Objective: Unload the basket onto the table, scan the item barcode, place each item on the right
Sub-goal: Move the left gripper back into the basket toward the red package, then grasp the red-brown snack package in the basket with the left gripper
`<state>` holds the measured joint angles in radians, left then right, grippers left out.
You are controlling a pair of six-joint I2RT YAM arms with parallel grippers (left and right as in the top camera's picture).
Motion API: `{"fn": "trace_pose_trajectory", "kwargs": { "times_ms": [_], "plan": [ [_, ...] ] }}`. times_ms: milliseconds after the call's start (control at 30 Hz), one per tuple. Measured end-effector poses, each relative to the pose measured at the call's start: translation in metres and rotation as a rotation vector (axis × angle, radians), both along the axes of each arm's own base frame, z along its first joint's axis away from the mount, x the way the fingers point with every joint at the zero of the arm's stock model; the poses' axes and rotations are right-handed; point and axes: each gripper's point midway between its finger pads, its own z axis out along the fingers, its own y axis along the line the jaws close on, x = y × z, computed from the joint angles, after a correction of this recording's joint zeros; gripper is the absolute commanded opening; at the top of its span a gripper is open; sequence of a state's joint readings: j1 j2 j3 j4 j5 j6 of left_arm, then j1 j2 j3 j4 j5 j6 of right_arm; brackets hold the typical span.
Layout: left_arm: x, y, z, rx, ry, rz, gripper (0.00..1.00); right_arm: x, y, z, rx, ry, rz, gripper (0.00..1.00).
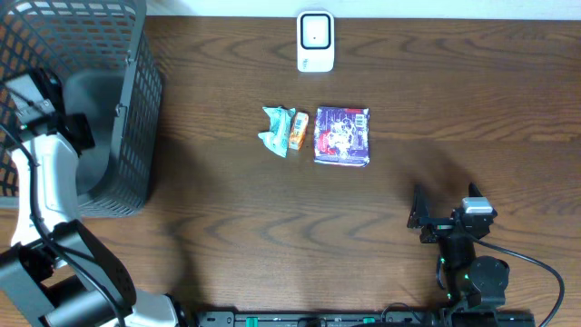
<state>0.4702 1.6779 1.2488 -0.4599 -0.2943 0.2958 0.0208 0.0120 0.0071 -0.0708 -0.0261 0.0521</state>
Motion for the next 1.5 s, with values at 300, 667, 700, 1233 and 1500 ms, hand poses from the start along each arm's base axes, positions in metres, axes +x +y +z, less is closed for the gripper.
{"fn": "trace_pose_trajectory", "kwargs": {
  "times_ms": [300, 667, 700, 1233, 1500],
  "plan": [
    [-0.024, 0.023, -0.052, -0.041, 0.099, 0.04, 0.74, 0.0, 0.0, 0.0, 0.0, 0.0, 0.0, 0.99],
    [-0.019, 0.025, -0.097, -0.116, 0.144, -0.006, 0.4, 0.0, 0.0, 0.0, 0.0, 0.0, 0.0, 0.99],
    [-0.018, 0.025, -0.099, -0.119, 0.143, -0.006, 0.28, 0.0, 0.0, 0.0, 0.0, 0.0, 0.0, 0.99],
    [-0.001, 0.014, -0.081, -0.193, 0.001, 0.025, 0.07, 0.0, 0.0, 0.0, 0.0, 0.0, 0.0, 0.99],
    [0.059, -0.031, 0.142, -0.075, -0.694, -0.165, 0.07, 0.0, 0.0, 0.0, 0.0, 0.0, 0.0, 0.99]
  ]
}}
